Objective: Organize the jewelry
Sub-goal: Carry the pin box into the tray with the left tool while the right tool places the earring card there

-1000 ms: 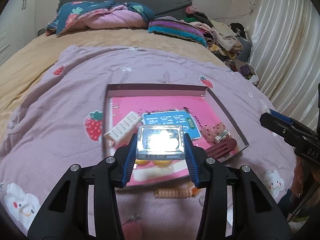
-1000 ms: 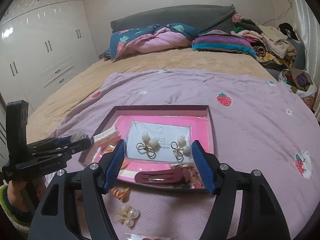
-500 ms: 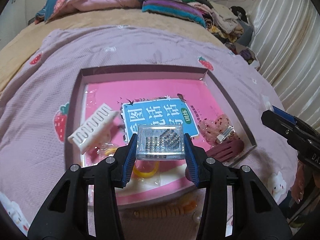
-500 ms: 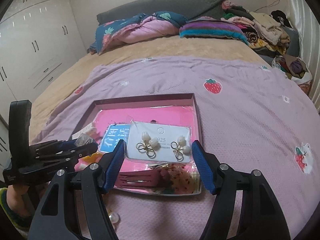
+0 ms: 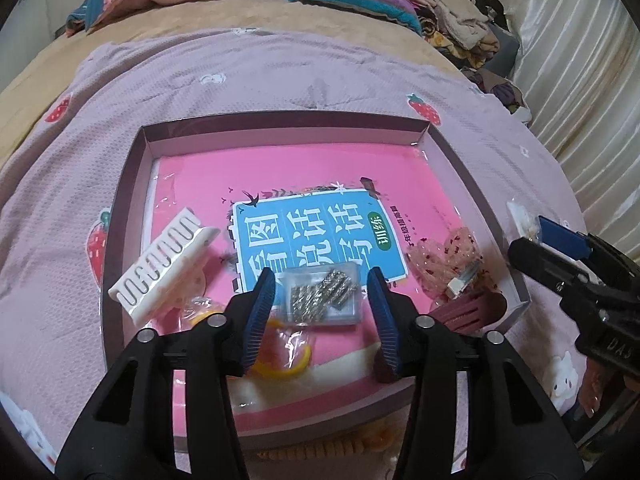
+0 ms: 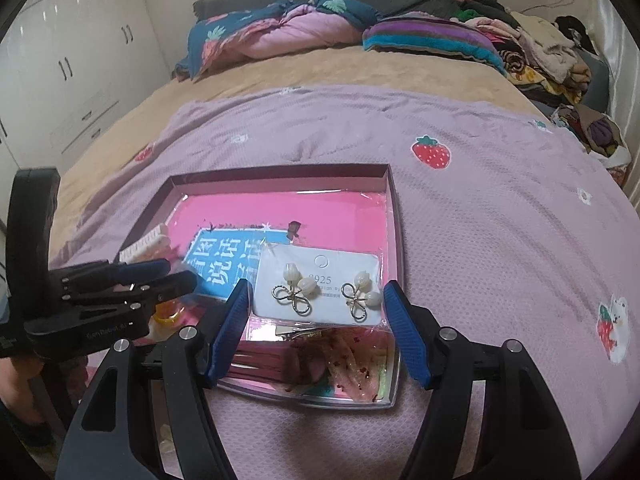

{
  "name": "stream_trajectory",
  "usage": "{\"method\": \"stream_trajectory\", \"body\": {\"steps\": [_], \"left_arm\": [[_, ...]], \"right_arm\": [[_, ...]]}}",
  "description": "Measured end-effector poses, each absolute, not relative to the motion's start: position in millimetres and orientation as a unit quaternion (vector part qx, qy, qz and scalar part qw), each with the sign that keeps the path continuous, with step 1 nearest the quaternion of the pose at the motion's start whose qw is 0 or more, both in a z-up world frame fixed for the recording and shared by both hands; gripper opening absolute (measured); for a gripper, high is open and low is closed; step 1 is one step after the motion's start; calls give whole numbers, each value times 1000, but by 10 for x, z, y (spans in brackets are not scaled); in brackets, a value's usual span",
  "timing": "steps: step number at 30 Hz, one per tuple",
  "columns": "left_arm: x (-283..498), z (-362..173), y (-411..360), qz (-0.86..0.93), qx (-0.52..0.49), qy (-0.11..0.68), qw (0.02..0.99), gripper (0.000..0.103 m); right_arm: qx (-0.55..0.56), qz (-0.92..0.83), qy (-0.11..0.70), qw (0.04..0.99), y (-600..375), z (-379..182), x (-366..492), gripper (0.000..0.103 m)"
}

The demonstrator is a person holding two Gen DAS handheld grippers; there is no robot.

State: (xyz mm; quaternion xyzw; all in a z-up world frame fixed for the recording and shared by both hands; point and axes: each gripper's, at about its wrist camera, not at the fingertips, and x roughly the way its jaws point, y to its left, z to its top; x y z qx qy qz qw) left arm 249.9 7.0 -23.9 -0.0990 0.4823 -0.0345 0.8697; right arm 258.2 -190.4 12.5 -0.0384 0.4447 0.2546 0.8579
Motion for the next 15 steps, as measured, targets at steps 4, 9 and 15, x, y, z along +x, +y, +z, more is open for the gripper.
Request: {"method": "stream_trajectory", "body": {"steps": [4,9,15], "left_arm": [[2511,-253,56,-29,-101,487,867,45],[2446,-184,49,-19,-99,479,872,54],[2361,-72,69,-12,-103,467,878,62]], "right_arm": [[-43,262,454,850,-1865,55,2605,66],[-49,276,460,843,-1817,29,2578,70],[-39,275,453,847,-1911,106,2493,79]]}}
